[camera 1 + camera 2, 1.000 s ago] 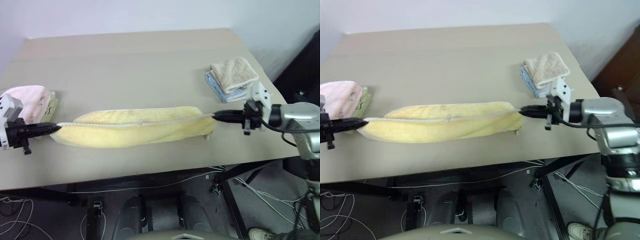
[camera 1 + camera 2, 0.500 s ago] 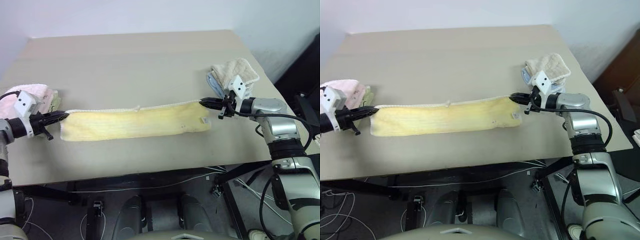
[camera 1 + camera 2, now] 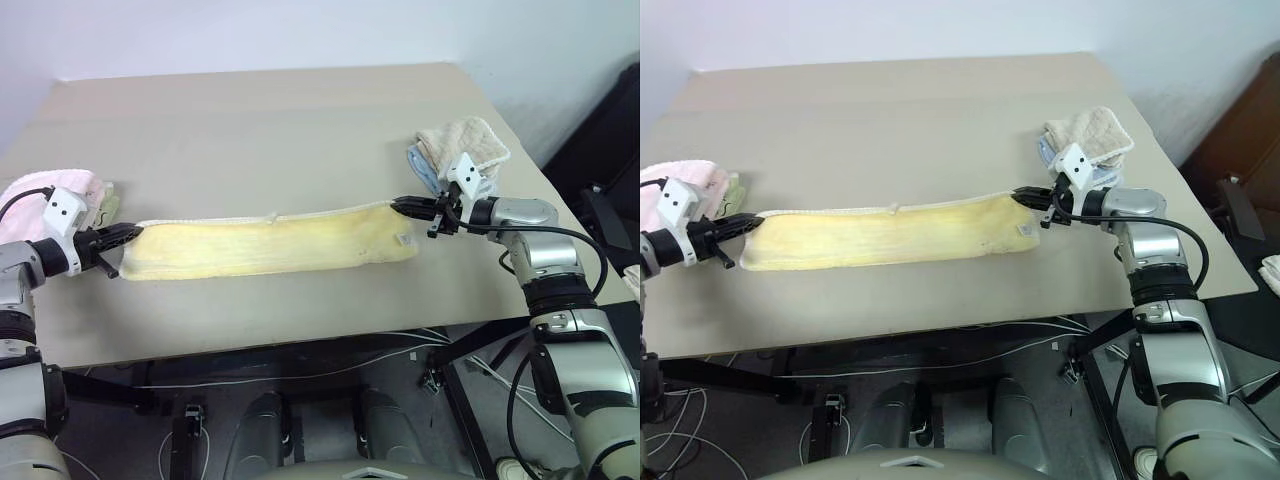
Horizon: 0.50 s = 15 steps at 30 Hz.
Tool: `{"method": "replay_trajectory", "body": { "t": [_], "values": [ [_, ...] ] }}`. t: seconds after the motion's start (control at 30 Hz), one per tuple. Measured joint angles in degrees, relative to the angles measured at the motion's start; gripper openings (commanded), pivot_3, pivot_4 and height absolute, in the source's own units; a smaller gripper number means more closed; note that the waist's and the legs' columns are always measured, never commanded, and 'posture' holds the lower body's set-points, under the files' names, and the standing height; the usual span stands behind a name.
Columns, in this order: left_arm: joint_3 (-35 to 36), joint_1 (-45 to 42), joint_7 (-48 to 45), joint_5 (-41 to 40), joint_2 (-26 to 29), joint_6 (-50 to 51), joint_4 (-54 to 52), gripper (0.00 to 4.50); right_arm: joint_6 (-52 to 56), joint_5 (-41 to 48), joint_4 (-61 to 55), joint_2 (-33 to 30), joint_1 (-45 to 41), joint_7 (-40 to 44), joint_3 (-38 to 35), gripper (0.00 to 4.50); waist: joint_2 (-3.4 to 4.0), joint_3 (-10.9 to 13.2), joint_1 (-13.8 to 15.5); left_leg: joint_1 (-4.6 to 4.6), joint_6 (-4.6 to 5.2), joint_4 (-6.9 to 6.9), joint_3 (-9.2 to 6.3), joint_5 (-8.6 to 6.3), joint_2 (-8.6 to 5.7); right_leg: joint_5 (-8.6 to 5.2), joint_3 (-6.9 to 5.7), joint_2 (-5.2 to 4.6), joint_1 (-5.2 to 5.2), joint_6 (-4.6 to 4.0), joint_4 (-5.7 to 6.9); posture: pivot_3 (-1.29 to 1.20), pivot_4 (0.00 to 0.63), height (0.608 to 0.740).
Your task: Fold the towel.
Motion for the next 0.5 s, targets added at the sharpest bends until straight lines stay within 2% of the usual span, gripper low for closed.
{"method": "replay_trajectory", "body": {
  "t": [0.27, 0.37, 0.5],
  "values": [
    [0.79, -0.35, 6.89, 1.88, -0.66, -7.45, 2.98, 3.45, -0.67, -0.06, 0.49, 2.14, -1.08, -0.97, -0.04, 3.32, 0.0, 0.0, 0.06, -0.01, -0.02, -0.03, -0.01, -0.01, 0.07, 0.0, 0.0, -0.06, -0.02, -0.01, -0.01, 0.0, 0.15, 0.74],
    [2.39, -0.71, 7.26, 0.25, -1.86, -8.99, 2.83, 3.49, 0.24, 0.28, 0.49, 2.2, -1.08, -2.66, -0.75, 4.36, 0.0, 0.0, 0.27, -0.02, -0.05, -0.03, -0.03, -0.03, 0.05, 0.0, -0.01, -0.14, -0.01, -0.02, -0.03, 0.0, 0.15, 0.74],
    [4.06, -0.68, 4.59, -3.25, -3.34, -8.18, -0.62, 3.49, 6.56, 3.44, -1.38, 1.89, -0.3, -4.19, -3.93, 4.44, 0.0, 0.0, 0.24, -0.05, -0.16, -0.06, -0.15, -0.1, 0.03, 0.01, -0.01, -0.2, -0.02, -0.04, -0.07, 0.0, 0.15, 0.74]
  ]
}}
